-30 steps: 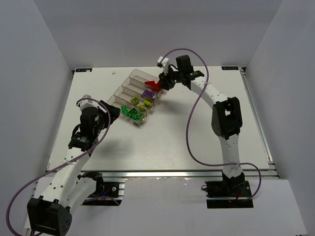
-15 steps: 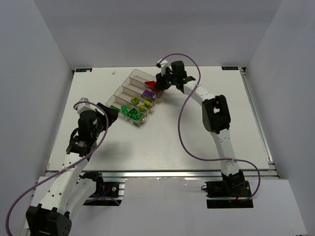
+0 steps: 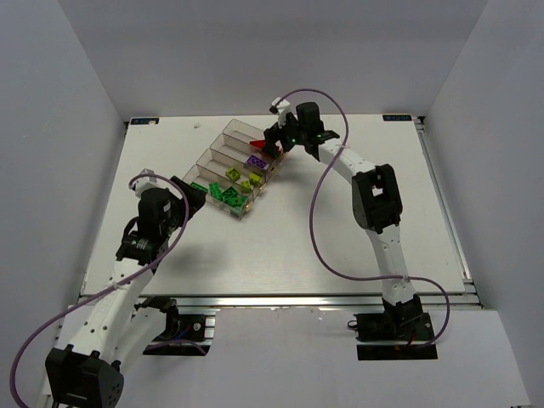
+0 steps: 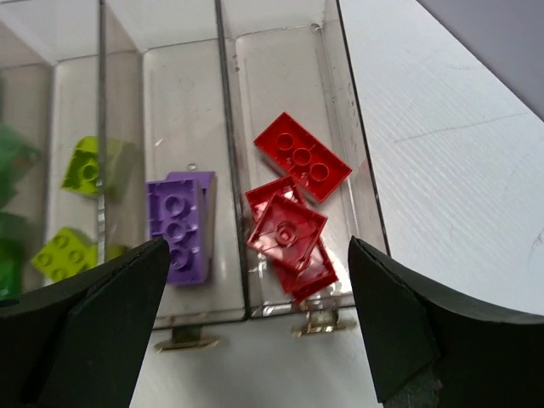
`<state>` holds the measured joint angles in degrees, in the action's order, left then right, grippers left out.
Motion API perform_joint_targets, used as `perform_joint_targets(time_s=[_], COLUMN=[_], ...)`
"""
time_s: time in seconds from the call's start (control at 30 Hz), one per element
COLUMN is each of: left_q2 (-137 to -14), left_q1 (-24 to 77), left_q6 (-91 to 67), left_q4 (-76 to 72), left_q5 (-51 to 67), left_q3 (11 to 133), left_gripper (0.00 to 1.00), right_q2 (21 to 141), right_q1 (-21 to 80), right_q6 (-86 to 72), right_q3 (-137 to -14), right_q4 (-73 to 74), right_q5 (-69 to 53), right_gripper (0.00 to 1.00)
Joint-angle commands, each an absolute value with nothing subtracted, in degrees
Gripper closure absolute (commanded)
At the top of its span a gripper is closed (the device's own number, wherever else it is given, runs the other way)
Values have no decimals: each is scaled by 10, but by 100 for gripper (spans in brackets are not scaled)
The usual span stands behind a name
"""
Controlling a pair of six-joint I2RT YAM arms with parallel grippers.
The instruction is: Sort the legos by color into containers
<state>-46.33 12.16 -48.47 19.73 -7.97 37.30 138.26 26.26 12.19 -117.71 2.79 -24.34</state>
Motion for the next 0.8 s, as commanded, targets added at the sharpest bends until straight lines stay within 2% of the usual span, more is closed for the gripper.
perform_joint_targets(time_s=[0.0,0.2,0.33,0.53,0.77], left_q2=[-468,-467,-480,-504,-499], left_q1=[122,123,122,123,123], left_q6=[-470,-442,-409,-374,-367], left_q4=[219,188,138,111,103], left_q5=[-106,-92,-34,39,66], left_q3=[413,423,434,462,475], left_gripper=[2,2,2,2,2], right_q2=[1277,1180,1074,1027,912], right_q1=[258,218,168,144,131], right_q6=[100,59,-21,-52,-18], right_q3=[-1156,-1132,-1053,-1094,-948], right_q4=[43,173,176,330,344], right_q5=[-253,-336,-374,-190,-87], right_gripper=[10,11,11,11,11])
